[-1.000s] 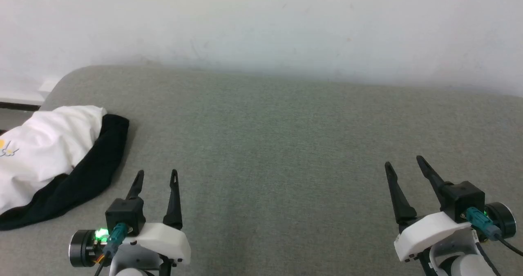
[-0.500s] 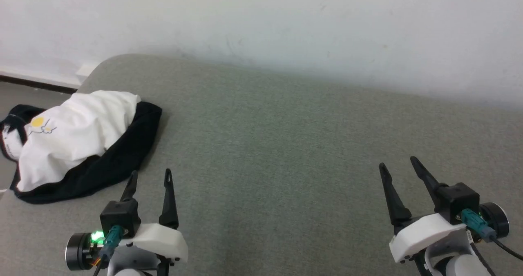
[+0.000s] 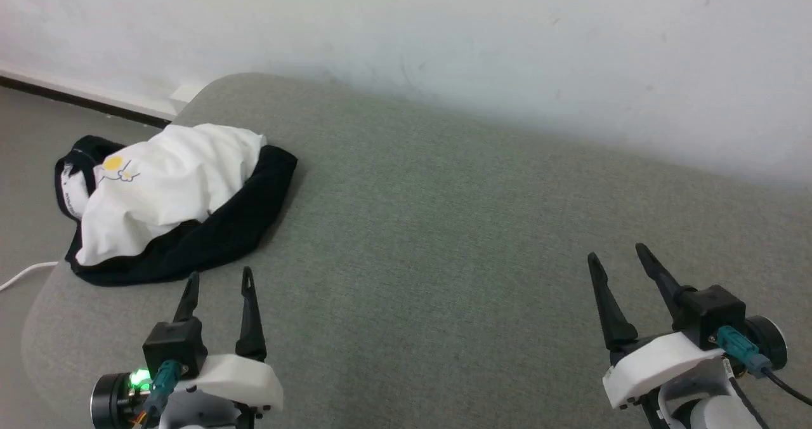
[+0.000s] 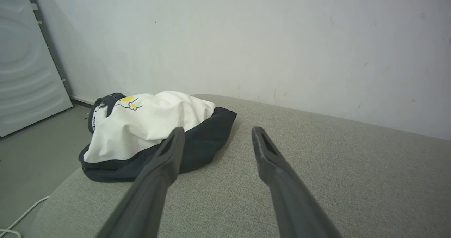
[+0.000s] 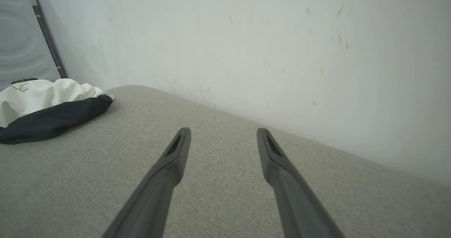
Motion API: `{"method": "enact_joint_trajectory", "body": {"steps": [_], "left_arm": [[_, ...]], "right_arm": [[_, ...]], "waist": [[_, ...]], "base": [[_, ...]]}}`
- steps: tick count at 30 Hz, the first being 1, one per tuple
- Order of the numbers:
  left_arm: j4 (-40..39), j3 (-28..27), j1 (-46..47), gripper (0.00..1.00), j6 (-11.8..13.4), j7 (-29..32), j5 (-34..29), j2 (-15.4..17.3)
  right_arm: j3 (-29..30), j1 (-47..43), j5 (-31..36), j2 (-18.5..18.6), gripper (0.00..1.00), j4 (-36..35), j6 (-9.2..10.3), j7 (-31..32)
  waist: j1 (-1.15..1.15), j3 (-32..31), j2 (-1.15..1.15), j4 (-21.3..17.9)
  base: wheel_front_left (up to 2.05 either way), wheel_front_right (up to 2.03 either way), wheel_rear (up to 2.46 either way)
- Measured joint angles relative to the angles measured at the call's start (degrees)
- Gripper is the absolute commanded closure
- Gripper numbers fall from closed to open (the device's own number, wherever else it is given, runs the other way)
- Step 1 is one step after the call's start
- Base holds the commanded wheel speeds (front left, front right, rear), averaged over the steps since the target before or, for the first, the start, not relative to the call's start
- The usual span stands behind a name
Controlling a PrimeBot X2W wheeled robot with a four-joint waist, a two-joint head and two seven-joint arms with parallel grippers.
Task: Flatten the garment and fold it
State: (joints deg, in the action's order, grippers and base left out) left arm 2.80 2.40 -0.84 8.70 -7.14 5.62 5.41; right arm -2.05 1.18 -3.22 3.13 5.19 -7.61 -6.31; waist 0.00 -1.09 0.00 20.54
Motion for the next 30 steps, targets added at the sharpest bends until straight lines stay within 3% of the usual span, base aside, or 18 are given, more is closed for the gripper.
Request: {"method": "enact_joint_trajectory", "body": {"steps": [30], "left_arm": [[-1.2,1.4,-1.5,0.00,4.8,-1.7,2.5,2.6]], "right_arm": [[-2.4,1.2,-2.0,0.0,0.00,2.7,0.00,-3.3]], "waist": [[0.00,-0.9,0.00,10.2]], "base": [[0.00,0.00,0.00]]}}
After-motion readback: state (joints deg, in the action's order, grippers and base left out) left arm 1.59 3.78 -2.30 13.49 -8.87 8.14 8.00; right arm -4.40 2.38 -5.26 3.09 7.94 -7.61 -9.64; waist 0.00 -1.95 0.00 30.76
